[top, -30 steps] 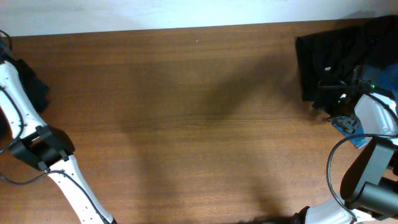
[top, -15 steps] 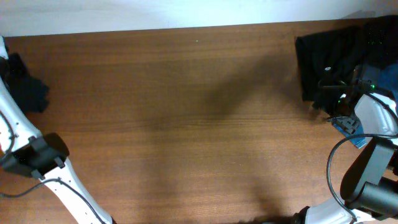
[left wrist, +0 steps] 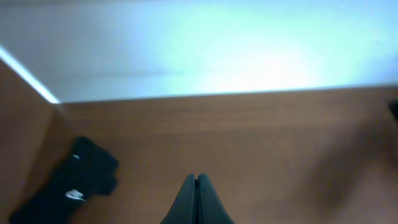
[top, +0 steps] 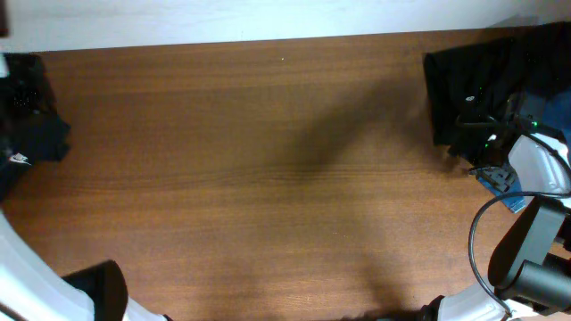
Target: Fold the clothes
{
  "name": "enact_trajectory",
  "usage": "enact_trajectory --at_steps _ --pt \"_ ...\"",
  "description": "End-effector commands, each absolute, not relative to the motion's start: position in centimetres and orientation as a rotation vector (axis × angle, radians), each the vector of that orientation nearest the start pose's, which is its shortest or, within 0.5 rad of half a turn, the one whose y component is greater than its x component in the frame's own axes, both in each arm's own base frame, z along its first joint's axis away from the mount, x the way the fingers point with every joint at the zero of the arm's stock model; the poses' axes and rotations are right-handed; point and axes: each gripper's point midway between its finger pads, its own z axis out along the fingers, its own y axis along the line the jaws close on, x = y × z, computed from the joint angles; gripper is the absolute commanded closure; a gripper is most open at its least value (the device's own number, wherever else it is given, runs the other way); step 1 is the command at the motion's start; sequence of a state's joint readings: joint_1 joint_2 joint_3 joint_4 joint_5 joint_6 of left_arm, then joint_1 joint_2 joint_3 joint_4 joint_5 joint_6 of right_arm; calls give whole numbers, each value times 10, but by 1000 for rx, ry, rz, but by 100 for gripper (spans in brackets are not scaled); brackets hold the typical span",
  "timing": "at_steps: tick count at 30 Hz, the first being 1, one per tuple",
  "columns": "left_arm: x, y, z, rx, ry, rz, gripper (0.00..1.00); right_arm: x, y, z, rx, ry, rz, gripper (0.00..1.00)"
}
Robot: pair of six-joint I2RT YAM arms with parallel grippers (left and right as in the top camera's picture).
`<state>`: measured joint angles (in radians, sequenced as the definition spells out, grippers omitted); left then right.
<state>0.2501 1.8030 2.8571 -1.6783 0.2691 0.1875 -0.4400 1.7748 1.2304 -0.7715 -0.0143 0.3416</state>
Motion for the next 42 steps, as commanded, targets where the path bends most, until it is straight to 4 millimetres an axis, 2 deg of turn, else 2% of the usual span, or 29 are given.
enact_trajectory --at_steps 1,3,5,7,12,16,20,23,28,31,34,39,42 --pt "364 15 398 137 2443 -55 99 343 -165 67 1113 2636 -25 1" --pt "350 3 369 179 2562 43 99 343 -165 67 1113 2636 -26 1" --pt "337 4 338 163 2677 194 99 343 -165 67 1113 2636 -25 1" --pt "335 8 310 175 2742 323 99 343 -165 67 1113 2636 -25 1" --pt "358 40 237 222 2783 617 99 343 -165 67 1113 2636 -25 1" --pt "376 64 188 228 2766 661 100 343 -165 67 1113 2636 -25 1" --pt "384 98 163 108 2746 606 100 343 -165 67 1113 2636 -25 1" --pt "396 112 150 188 2719 448 100 343 -165 67 1113 2636 -25 1" --pt "409 161 153 115 2636 498 100 343 -165 67 1113 2636 -25 2" --pt "414 177 148 218 2620 512 100 343 -165 67 1113 2636 -25 1" --pt "422 182 131 280 2610 411 100 343 -165 67 1113 2637 -25 1" --pt "424 218 93 253 2643 418 100 343 -165 67 1113 2637 -25 1" --pt "423 230 67 254 2677 405 100 343 -165 67 1113 2636 -25 1"
